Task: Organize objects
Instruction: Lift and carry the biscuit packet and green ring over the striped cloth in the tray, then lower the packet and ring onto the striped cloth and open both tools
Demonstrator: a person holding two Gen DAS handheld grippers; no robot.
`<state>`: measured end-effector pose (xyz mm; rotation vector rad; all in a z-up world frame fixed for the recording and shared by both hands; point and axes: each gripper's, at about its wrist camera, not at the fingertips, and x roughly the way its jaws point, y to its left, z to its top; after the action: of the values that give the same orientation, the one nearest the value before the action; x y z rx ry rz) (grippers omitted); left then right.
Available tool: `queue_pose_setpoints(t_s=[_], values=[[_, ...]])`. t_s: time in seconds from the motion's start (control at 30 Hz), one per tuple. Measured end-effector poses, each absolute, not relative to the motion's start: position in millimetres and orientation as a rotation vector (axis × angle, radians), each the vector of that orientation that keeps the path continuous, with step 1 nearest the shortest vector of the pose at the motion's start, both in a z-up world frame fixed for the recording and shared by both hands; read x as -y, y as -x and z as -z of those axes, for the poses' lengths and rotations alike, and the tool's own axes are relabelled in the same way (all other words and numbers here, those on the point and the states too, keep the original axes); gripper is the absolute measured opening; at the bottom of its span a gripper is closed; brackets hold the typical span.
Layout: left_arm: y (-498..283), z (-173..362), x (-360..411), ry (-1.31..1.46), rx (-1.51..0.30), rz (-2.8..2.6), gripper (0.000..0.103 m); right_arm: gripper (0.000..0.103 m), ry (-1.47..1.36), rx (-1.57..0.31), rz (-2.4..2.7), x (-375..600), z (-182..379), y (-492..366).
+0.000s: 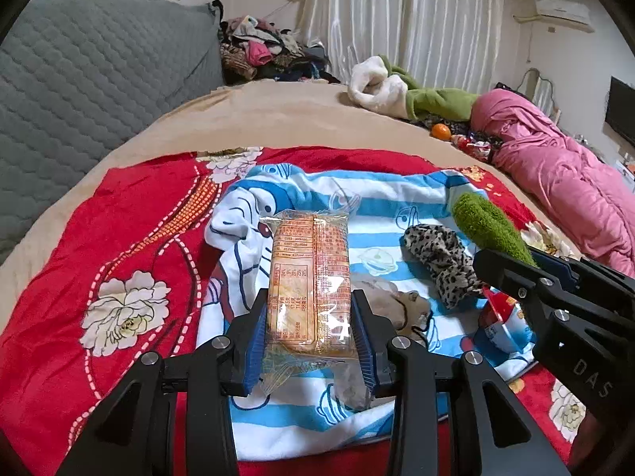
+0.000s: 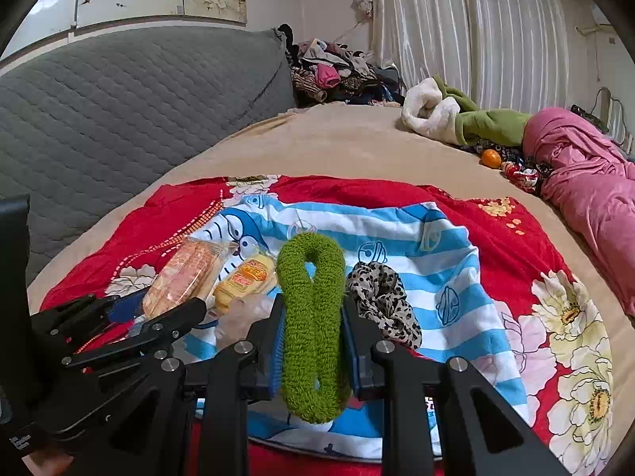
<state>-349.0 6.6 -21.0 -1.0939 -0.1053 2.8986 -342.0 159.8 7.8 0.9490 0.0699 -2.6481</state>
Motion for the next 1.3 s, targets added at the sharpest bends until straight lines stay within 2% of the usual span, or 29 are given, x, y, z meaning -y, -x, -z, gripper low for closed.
queue_pose_setpoints(t_s=[1.3], values=[[366, 69, -13, 1.258, 0.072, -2.848, 0.040, 0.025, -1.146, -0.132, 2.600, -152, 55, 375]])
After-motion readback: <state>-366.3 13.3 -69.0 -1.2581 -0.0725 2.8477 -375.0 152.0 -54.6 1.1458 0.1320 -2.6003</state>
